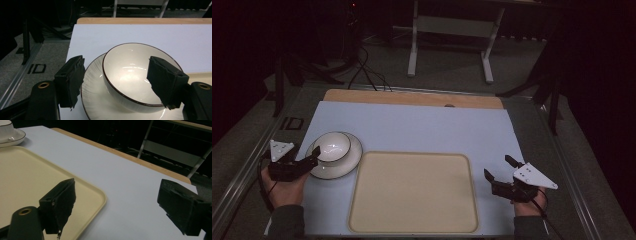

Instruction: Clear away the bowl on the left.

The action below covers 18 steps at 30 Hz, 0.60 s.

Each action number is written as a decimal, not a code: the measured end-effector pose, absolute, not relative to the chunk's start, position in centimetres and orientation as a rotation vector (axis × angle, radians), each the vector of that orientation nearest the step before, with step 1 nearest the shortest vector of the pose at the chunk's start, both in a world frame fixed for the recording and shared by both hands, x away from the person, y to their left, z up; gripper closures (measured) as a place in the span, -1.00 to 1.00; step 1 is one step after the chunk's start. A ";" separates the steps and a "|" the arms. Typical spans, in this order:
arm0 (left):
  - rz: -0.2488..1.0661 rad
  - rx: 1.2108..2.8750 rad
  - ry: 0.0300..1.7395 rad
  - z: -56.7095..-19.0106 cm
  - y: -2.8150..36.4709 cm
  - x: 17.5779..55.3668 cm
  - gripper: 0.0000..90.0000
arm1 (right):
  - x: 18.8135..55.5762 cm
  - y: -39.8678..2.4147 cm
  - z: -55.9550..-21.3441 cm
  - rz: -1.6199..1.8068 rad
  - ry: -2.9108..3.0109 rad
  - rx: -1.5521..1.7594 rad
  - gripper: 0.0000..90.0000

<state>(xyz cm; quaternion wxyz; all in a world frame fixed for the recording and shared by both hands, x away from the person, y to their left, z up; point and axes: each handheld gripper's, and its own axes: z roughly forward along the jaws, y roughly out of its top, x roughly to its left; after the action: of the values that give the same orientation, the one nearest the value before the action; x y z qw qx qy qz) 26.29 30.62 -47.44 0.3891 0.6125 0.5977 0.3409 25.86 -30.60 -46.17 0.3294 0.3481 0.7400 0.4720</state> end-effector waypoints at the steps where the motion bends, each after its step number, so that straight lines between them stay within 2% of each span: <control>1: 0.854 1.558 1.537 -47.8 30.7 26.4 -0.33 | 25.9 -30.6 -46.2 1.235 1.935 0.911 -0.67; 18: 0.762 1.539 1.619 -49.0 31.4 27.2 -0.30 | 25.9 -30.6 -46.2 1.238 1.934 0.906 -0.67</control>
<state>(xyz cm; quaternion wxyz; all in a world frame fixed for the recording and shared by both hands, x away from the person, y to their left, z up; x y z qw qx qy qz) 27.25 31.42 -49.04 0.3809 0.6028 0.6344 0.2986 25.87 -30.56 -46.16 0.3301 0.3464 0.7395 0.4735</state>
